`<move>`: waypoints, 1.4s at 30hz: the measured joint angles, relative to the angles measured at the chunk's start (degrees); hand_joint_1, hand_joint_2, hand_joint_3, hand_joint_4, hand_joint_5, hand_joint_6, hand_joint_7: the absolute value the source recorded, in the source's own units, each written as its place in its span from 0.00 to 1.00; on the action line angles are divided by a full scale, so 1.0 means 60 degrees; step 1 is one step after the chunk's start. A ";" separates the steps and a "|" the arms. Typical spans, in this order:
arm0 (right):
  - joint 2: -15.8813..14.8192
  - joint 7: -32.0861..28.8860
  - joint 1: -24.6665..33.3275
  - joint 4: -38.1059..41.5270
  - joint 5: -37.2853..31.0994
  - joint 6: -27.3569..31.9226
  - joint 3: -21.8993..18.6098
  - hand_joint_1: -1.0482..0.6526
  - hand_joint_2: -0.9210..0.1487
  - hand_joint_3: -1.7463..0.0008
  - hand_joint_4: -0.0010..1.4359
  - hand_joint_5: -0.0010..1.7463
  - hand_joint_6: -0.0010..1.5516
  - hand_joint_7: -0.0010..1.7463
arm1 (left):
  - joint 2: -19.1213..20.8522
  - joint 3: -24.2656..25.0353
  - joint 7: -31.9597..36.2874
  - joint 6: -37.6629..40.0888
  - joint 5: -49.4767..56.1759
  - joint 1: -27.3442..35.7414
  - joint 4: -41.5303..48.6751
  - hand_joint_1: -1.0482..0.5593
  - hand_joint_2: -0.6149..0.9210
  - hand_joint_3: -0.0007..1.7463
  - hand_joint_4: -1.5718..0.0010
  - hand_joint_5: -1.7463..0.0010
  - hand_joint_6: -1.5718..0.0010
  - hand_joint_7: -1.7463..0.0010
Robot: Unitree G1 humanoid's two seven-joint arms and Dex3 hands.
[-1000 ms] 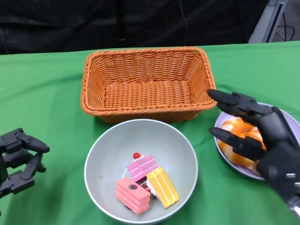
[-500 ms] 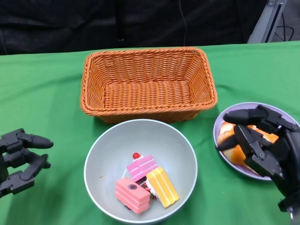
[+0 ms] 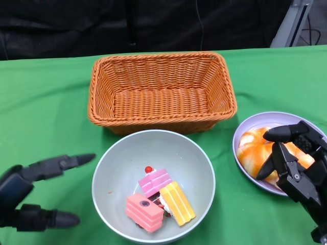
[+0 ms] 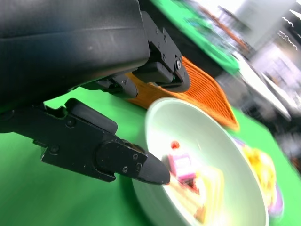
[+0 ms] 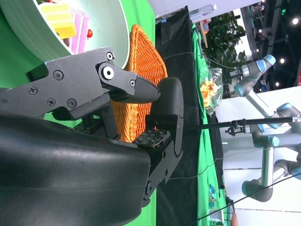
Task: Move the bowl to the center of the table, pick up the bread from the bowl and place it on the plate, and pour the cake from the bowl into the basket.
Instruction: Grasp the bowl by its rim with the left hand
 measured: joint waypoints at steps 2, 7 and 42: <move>0.0013 0.0000 0.0000 0.0000 0.0000 0.0023 -0.0033 0.54 0.12 0.55 0.43 0.99 0.36 0.81 | 0.0062 0.0004 0.0294 -0.0669 0.0468 -0.0034 0.0092 0.24 0.96 0.00 0.65 0.93 0.63 0.98; 0.0124 -0.0041 -0.0036 0.0005 0.0067 0.0216 -0.0081 0.53 0.12 0.56 0.45 0.96 0.38 0.78 | -0.0066 0.0251 0.1218 -0.4326 0.2284 -0.0680 0.1117 0.30 0.92 0.00 0.51 0.93 0.51 0.97; 0.0481 -0.0287 -0.0162 0.0102 -0.0065 0.0509 -0.0114 0.53 0.10 0.61 0.47 0.92 0.41 0.72 | 0.0985 -0.3289 0.7510 -0.0644 1.0166 -0.2308 0.0213 0.44 0.94 0.01 0.43 0.99 0.45 0.99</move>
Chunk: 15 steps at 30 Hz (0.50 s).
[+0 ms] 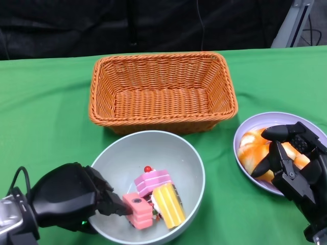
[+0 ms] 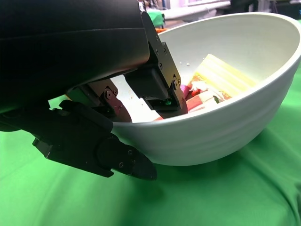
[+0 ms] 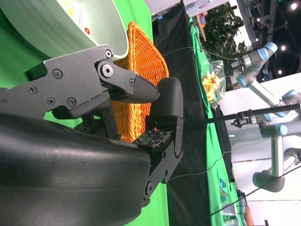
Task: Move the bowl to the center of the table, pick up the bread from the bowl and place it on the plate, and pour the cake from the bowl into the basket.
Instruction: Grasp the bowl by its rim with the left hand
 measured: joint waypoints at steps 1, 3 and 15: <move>0.0001 -0.0001 -0.0004 0.0016 -0.0036 -0.0002 0.0013 0.53 0.10 0.62 0.47 0.92 0.41 0.72 | 0.0006 -0.0221 0.0232 0.0092 0.0003 -0.0047 0.0057 0.44 0.94 0.01 0.42 0.99 0.44 0.99; 0.0007 -0.0002 -0.0008 0.0041 -0.0123 -0.0006 0.0027 0.53 0.09 0.62 0.47 0.91 0.41 0.72 | 0.0007 -0.0664 0.0607 0.0198 -0.0001 -0.0120 0.0134 0.45 0.95 0.01 0.41 0.98 0.43 0.99; 0.0111 -0.0030 -0.0017 0.0106 -0.0198 -0.0059 0.0009 0.54 0.09 0.63 0.48 0.89 0.41 0.71 | -0.0108 -0.2652 0.4490 -0.0355 0.0119 -0.0985 0.2380 0.50 0.85 0.00 0.11 0.87 0.16 0.92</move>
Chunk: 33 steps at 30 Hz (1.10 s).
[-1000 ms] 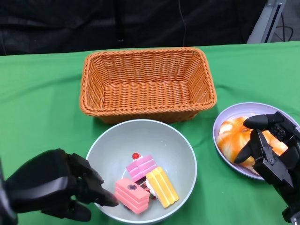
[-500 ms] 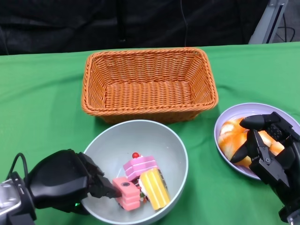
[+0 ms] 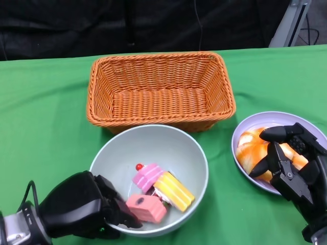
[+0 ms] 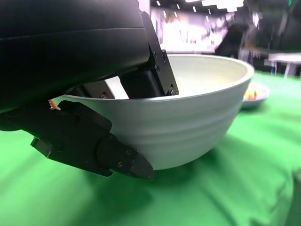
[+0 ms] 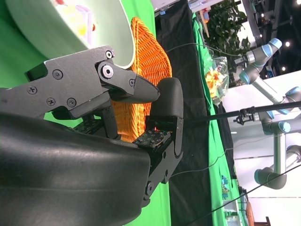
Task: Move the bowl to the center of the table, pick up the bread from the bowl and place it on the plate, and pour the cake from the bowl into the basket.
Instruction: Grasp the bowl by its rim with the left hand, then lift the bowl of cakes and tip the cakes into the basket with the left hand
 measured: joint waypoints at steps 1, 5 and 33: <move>0.0003 0.0000 0.0000 0.0003 -0.0001 0.0000 -0.0005 0.54 0.09 0.63 0.48 0.89 0.41 0.71 | -0.0001 -0.0135 0.0220 -0.0004 0.0046 -0.0053 0.0122 0.50 0.85 0.00 0.11 0.86 0.15 0.92; 0.0008 0.0027 -0.0004 0.0045 -0.0009 -0.0079 0.0000 0.54 0.07 0.64 0.48 0.89 0.42 0.71 | -0.0010 -0.0519 0.0890 0.0003 0.0113 -0.0234 0.0455 0.55 0.92 0.01 0.38 0.27 0.25 0.71; 0.0126 0.0084 -0.0043 0.0304 -0.0208 -0.0361 0.0027 0.55 0.04 0.67 0.49 0.90 0.42 0.72 | 0.1070 0.0605 -0.7185 -0.2375 -0.9557 0.1181 -0.2316 0.55 0.76 0.59 0.45 0.16 0.46 0.35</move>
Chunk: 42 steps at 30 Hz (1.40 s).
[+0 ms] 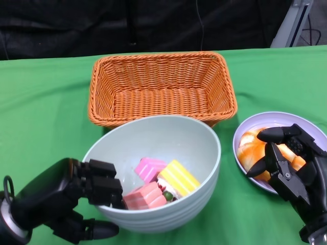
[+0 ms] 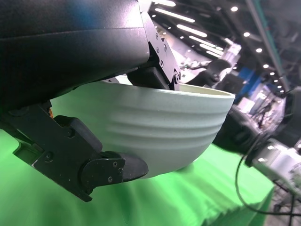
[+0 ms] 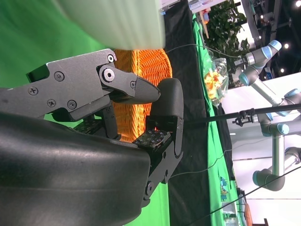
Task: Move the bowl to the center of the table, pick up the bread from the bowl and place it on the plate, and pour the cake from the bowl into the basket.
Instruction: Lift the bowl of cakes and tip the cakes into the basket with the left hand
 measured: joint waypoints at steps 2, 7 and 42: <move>0.0002 0.0004 -0.0005 0.0041 -0.0001 -0.0004 -0.0008 0.55 0.04 0.66 0.49 0.90 0.42 0.72 | 0.0007 0.0218 -0.0399 0.0271 -0.0507 0.0099 -0.0517 0.55 0.72 0.63 0.45 0.15 0.45 0.36; 0.0002 0.0033 -0.0039 0.0129 -0.0057 -0.0013 -0.0006 0.55 0.05 0.64 0.49 0.91 0.41 0.73 | -0.0100 0.0666 -0.1346 0.1136 -0.1604 0.0126 -0.1294 0.59 0.64 0.75 0.47 0.09 0.44 0.35; 0.0054 0.0217 -0.0125 0.0757 -0.0702 -0.0616 0.0293 0.53 0.05 0.67 0.49 0.92 0.40 0.76 | -0.4405 0.3478 -0.5051 0.5050 -0.3015 -0.3624 0.1564 0.55 0.83 0.52 0.47 0.11 0.51 0.25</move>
